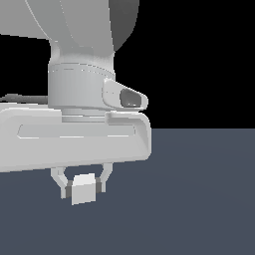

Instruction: Plug the charger into the wall socket.

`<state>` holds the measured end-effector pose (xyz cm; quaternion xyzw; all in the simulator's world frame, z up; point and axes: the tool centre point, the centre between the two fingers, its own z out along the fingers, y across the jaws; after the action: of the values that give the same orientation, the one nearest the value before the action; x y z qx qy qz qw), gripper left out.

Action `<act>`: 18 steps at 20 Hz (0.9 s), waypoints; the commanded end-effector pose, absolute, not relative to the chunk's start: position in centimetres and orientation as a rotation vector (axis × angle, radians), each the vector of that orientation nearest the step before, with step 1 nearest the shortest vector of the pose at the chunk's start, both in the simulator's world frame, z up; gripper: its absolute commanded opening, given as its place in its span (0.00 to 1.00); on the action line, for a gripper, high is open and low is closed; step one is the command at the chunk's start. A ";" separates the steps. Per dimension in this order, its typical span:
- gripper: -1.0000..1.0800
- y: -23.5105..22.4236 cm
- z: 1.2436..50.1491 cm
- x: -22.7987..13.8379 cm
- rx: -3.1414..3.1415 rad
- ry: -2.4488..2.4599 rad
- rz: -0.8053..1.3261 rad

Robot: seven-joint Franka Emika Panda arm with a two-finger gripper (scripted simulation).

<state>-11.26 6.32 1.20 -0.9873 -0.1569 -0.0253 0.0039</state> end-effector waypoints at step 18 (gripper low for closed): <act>0.00 6.8 5.9 -6.7 -3.131 -0.159 -0.081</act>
<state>-7.47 6.79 5.05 -0.9973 -0.0685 -0.0255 0.0029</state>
